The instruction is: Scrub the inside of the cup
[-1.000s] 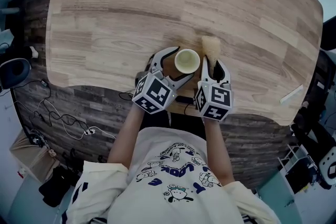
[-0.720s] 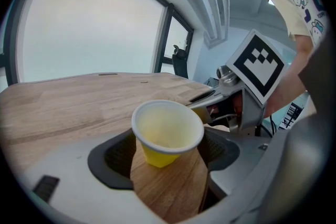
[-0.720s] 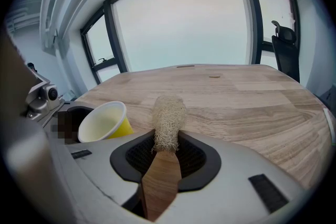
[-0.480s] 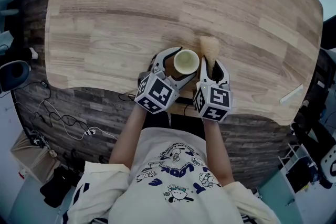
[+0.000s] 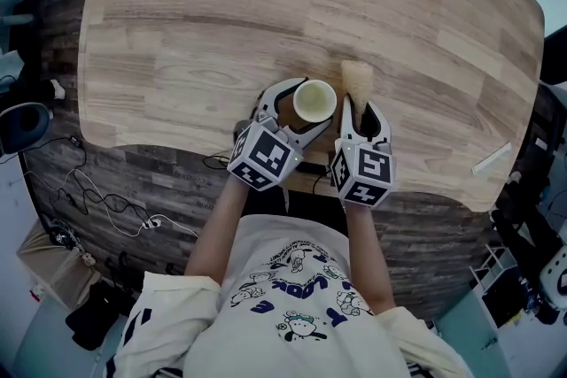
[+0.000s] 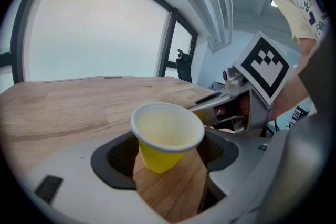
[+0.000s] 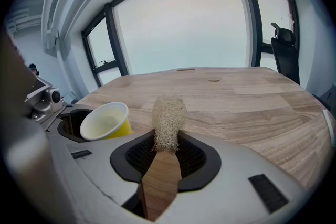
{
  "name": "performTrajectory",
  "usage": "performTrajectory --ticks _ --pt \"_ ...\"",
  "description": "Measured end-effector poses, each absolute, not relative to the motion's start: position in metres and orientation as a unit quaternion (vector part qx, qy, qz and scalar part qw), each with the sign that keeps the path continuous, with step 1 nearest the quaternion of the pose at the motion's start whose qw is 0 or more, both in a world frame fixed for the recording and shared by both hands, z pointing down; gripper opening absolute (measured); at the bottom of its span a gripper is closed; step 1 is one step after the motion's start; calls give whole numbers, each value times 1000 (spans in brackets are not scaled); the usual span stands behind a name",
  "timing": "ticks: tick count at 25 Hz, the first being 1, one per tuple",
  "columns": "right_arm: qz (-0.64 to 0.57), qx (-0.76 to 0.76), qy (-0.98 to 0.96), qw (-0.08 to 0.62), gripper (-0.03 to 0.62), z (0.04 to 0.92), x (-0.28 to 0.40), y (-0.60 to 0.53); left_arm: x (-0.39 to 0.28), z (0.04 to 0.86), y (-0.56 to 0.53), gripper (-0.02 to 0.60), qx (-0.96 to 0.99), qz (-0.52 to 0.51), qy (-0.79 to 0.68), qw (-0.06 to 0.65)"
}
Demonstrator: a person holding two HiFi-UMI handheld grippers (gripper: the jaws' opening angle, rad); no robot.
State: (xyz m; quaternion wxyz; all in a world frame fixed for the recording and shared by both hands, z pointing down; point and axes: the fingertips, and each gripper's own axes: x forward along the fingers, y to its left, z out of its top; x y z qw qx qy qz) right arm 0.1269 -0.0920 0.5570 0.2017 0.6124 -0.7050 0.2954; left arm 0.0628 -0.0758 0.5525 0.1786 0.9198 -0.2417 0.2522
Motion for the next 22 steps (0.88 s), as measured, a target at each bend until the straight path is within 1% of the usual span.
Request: performTrajectory --ticks 10,11,22 --pt "271 610 -722 182 100 527 118 -94 52 532 -75 338 923 241 -250 166" --pt "268 610 -724 178 100 522 116 -94 51 530 -75 330 923 239 -252 166" --pt "222 595 -760 138 100 457 103 -88 32 499 -69 330 928 231 -261 133"
